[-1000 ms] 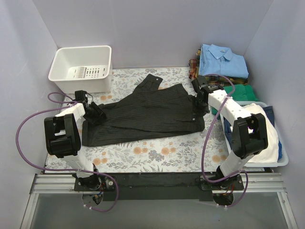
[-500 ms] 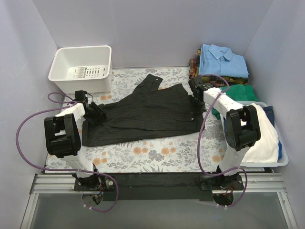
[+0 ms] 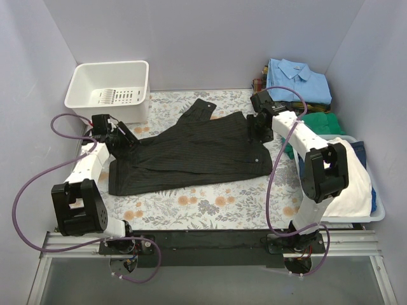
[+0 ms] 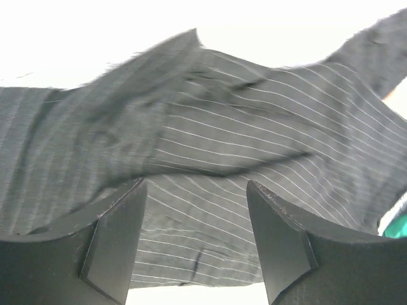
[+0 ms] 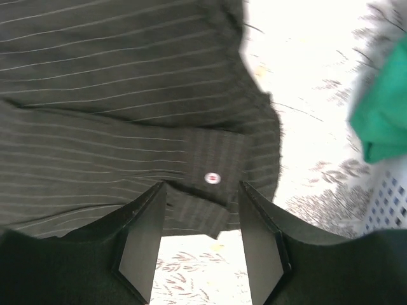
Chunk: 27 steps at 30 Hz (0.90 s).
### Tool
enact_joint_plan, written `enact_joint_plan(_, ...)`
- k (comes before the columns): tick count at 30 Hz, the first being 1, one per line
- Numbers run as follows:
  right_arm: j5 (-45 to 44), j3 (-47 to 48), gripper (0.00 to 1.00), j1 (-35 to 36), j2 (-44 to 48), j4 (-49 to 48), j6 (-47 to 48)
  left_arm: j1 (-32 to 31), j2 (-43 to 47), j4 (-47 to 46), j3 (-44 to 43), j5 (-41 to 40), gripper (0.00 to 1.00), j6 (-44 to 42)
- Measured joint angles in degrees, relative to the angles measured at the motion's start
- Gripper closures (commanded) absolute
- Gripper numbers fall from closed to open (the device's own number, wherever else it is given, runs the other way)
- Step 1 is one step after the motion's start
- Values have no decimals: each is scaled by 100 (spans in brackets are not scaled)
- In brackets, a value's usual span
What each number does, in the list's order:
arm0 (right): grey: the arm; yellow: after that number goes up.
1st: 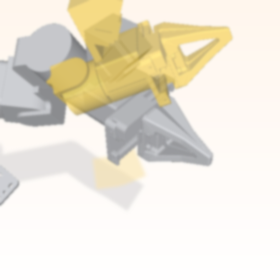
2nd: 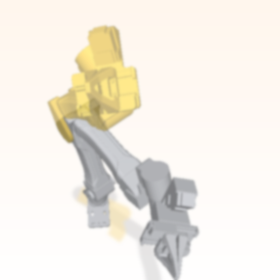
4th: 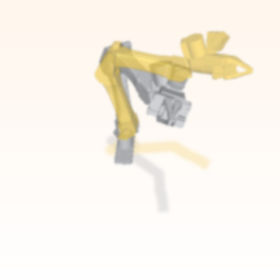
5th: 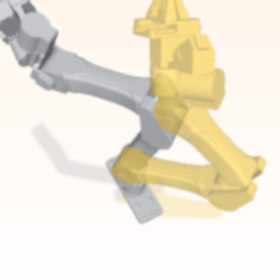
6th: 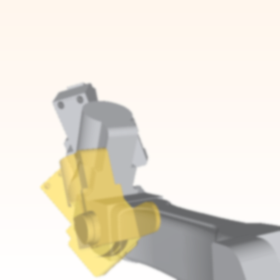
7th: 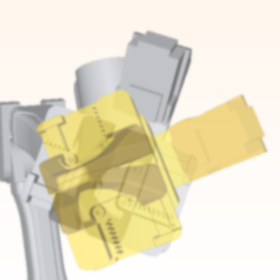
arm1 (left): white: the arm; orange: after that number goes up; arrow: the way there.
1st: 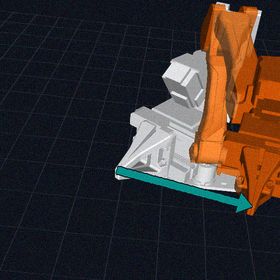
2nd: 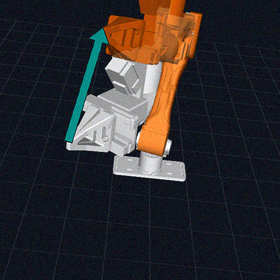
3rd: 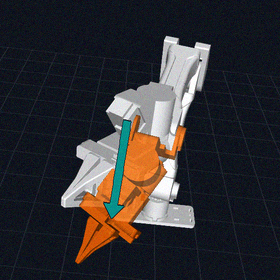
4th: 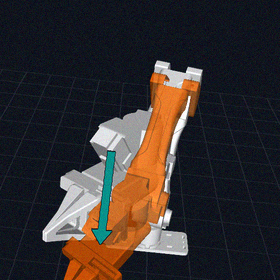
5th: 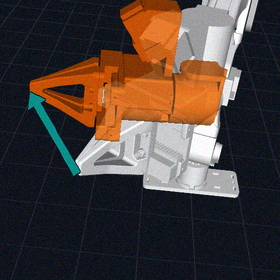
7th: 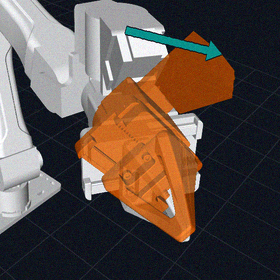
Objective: Fold and stack the long sleeve shirts
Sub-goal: Fold the shirt
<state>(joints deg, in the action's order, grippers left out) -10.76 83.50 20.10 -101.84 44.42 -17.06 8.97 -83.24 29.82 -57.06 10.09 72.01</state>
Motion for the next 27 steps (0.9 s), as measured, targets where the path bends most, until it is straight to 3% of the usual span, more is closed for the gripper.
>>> enact_joint_plan(12, 1075, 42, 47, 673, -966, -208, 289, -1198, -11, -160, 391, 295, 41, 212)
enact_joint_plan(19, 1528, -511, 49, 664, -973, -420, 363, -1320, -726, 76, 651, 212, 42, 474)
enact_joint_plan(27, 1910, -1537, 50, 645, -317, -693, 323, -1335, -741, 273, 671, 46, 42, 649)
